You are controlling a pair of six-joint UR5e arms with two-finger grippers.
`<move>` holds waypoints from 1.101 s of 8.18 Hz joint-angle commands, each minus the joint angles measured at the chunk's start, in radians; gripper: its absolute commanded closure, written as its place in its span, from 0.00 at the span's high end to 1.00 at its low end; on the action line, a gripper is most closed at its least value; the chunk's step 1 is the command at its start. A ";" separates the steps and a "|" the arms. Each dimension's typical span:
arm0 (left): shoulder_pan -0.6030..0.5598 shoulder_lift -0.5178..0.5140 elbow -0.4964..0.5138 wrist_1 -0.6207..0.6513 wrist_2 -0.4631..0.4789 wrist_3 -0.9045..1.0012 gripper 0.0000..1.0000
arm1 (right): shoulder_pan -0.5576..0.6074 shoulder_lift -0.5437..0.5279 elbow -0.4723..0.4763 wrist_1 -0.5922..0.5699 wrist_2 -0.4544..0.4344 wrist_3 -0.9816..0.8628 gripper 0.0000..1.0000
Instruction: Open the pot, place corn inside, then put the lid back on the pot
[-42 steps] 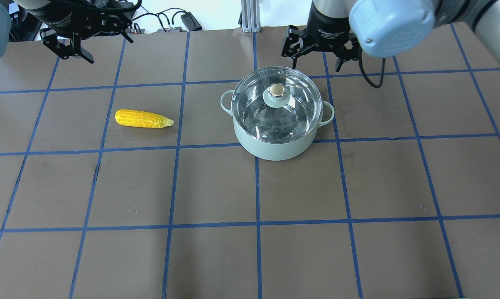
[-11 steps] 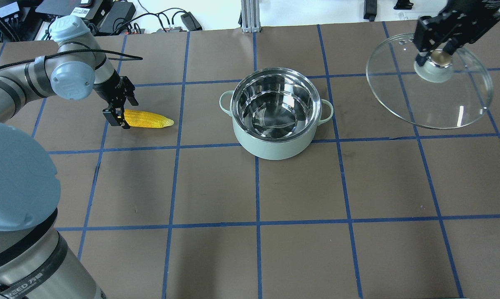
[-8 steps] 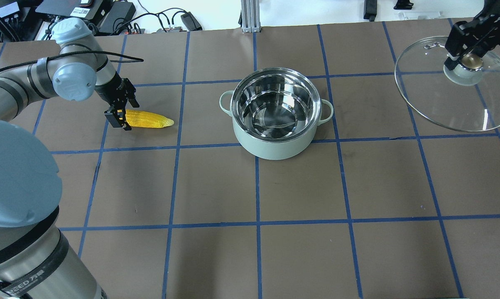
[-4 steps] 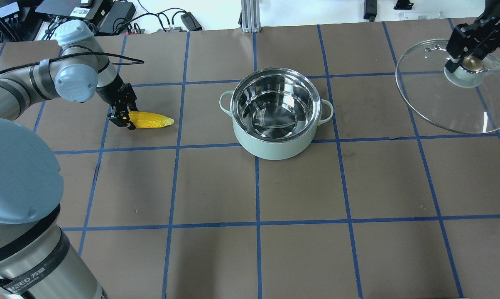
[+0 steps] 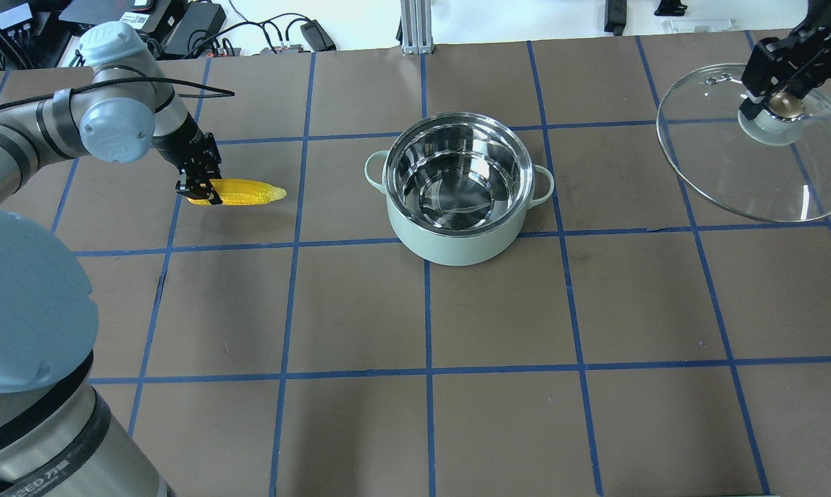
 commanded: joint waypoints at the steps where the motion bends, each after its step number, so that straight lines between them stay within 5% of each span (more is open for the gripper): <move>1: -0.032 0.163 0.001 -0.060 0.002 0.004 0.00 | 0.000 -0.001 0.000 -0.001 0.003 0.001 0.19; 4: -0.135 0.285 0.009 -0.065 -0.005 -0.017 0.00 | 0.000 -0.001 0.000 -0.001 0.003 0.001 0.19; 9: -0.385 0.285 0.009 0.041 -0.043 -0.117 0.00 | 0.000 -0.001 0.000 -0.001 0.003 0.001 0.19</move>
